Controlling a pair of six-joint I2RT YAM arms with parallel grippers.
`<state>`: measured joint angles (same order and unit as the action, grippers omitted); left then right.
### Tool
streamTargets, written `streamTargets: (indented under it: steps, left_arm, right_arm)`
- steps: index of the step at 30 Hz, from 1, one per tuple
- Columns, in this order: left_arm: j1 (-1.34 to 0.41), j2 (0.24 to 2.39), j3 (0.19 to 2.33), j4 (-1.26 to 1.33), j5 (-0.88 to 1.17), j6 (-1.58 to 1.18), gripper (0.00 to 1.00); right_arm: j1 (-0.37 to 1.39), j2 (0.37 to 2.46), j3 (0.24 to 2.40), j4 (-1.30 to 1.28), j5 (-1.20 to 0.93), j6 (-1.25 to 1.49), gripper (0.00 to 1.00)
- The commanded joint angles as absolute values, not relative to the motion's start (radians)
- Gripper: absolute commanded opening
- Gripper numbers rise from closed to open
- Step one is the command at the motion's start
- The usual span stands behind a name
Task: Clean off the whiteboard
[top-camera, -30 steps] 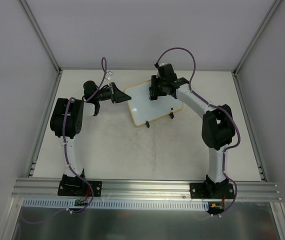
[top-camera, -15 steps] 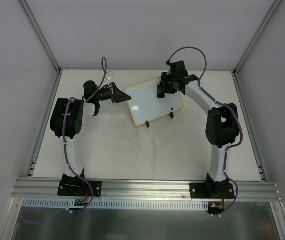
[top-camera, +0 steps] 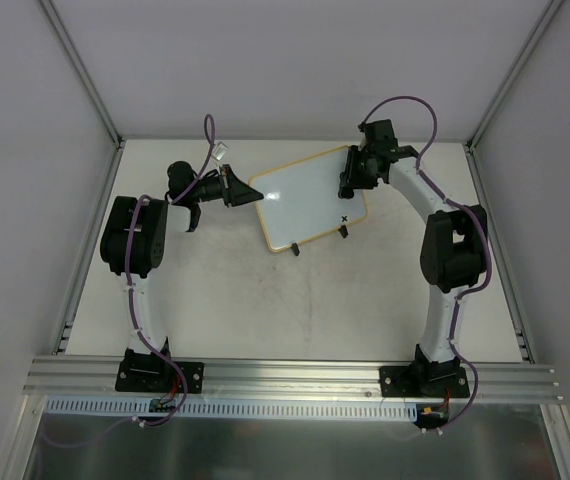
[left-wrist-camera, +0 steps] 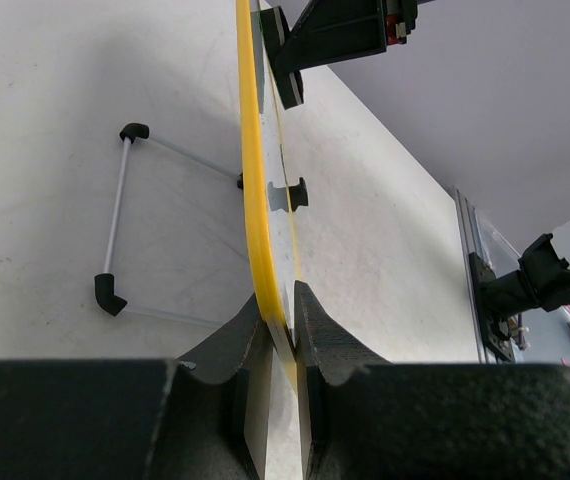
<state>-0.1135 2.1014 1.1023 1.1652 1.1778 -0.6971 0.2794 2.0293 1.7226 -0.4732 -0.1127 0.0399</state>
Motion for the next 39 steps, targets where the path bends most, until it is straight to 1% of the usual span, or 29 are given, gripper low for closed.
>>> streamTargets:
  steps: [1, 7, 17, 22, 33, 39]
  left_arm:
    - [-0.127, 2.042, 1.103, 1.253, 1.252, -0.612, 0.0]
    - [-0.127, 2.039, 1.101, 1.25, 1.252, -0.609, 0.0]
    - [-0.127, 2.039, 1.101, 1.25, 1.25, -0.609, 0.0]
    - [-0.127, 2.04, 1.103, 1.25, 1.252, -0.611, 0.0]
    - [-0.127, 2.039, 1.103, 1.25, 1.252, -0.611, 0.0]
    - [-0.127, 2.039, 1.106, 1.249, 1.25, -0.609, 0.0]
  right_arm:
    - [0.276, 2.039, 1.741, -0.497, -0.087, 0.025, 0.0]
    - [0.276, 2.025, 1.733, -0.494, -0.075, 0.02, 0.0]
    - [0.287, 1.982, 1.641, -0.443, -0.083, 0.031, 0.0]
    - [0.339, 1.968, 1.546, -0.387, -0.072, 0.041, 0.01]
    - [0.434, 1.967, 1.468, -0.353, -0.077, 0.095, 0.0]
    - [0.477, 1.925, 1.399, -0.336, -0.089, 0.136, 0.0]
